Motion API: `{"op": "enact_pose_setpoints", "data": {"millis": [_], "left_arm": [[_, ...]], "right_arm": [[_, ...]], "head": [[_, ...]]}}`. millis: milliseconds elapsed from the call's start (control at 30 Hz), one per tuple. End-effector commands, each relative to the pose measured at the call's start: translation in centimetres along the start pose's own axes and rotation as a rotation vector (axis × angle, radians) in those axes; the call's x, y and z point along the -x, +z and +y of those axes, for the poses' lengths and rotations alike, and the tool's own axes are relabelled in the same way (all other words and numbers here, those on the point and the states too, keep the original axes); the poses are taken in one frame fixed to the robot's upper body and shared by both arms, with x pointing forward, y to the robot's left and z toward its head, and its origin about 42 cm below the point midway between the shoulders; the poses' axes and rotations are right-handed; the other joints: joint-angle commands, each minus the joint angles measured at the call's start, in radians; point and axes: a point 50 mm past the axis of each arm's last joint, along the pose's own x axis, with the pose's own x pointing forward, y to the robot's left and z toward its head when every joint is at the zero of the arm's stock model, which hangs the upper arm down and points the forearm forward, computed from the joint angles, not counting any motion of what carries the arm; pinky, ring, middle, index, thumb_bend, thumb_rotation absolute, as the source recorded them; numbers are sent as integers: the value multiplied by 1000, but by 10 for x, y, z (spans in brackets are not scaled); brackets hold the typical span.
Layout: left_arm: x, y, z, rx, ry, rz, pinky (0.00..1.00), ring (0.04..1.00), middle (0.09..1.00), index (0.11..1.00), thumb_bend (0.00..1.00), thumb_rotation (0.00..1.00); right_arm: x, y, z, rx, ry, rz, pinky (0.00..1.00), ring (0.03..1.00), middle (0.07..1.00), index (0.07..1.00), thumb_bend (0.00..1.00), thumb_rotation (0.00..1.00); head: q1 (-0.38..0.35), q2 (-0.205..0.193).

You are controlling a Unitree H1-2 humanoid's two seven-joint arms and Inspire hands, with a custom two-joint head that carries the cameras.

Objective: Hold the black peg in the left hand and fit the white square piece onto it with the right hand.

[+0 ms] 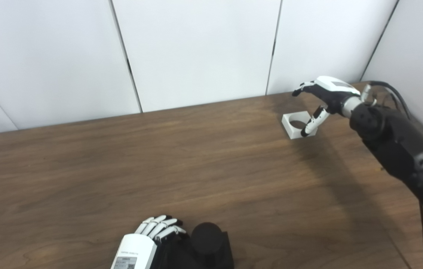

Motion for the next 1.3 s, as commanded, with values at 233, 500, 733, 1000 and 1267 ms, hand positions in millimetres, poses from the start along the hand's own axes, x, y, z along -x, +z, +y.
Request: {"op": "enact_pose_setpoints", "data": {"millis": [233, 500, 733, 1000, 1267], "left_arm": [[12, -1, -13, -17, -82, 33, 812, 807, 752, 486, 519, 51], [9, 2, -10, -6, -65, 31, 803, 797, 745, 485, 519, 49], [7, 4, -8, -9, -68, 38, 803, 797, 742, 485, 519, 49], [5, 5, -8, -8, -65, 37, 797, 793, 740, 485, 519, 49], [4, 7, -7, -7, -56, 32, 796, 793, 739, 485, 519, 49]], "right_arm": [[-16, 2, -45, 147, -15, 18, 925, 1000, 949, 827, 962, 154], [-24, 7, -41, 200, 39, 28, 969, 1000, 943, 807, 953, 138], [-28, 9, -29, 231, 57, 16, 924, 999, 930, 782, 943, 153], [-29, 11, -19, 247, 38, -31, 873, 962, 883, 700, 877, 165], [-29, 8, -11, 221, -25, -72, 813, 882, 789, 490, 534, 130]], "head": [[12, 10], [19, 15], [22, 16], [26, 17], [31, 21]]}}
